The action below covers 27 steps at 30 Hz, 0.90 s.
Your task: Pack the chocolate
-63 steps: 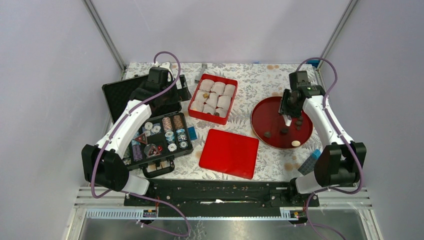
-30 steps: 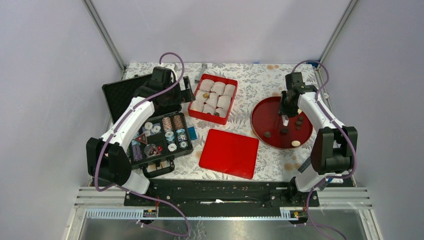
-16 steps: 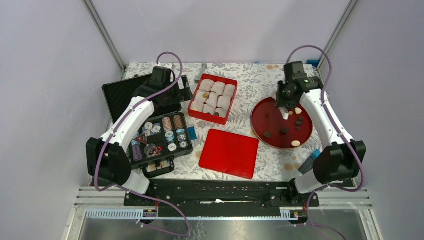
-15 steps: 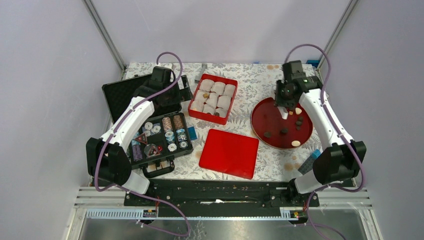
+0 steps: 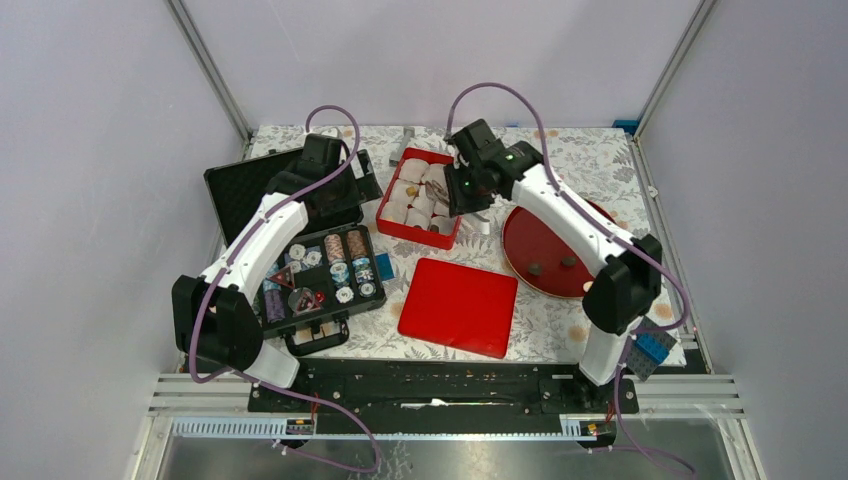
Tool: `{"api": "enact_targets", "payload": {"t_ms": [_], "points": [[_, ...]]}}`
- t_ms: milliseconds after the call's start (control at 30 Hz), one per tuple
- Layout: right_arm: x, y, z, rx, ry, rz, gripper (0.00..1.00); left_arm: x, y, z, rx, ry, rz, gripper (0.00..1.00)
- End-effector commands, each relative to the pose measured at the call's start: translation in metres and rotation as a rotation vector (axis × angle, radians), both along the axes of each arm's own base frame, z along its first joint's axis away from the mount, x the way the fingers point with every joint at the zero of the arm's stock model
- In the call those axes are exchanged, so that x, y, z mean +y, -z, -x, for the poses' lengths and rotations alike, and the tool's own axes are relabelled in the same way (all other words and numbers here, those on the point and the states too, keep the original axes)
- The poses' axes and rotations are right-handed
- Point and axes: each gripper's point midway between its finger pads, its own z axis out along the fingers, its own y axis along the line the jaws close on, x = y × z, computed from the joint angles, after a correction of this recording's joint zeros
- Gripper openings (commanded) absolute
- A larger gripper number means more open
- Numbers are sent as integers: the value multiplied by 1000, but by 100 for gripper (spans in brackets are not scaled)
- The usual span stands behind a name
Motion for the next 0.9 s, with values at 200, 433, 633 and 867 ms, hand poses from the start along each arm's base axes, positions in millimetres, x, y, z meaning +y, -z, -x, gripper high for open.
{"api": "enact_targets", "payload": {"t_ms": [200, 433, 633, 867], "points": [[31, 23, -21, -4, -11, -53, 31, 16, -22, 0, -68, -57, -10, 99], [36, 45, -35, 3, 11, -25, 33, 16, -22, 1, -67, -54, -9, 99], [38, 54, -41, 3, 28, -22, 39, 17, -22, 1, -69, -55, -11, 99], [40, 56, -46, -3, 28, -16, 49, 17, -23, 0, -71, -54, -10, 99]]}}
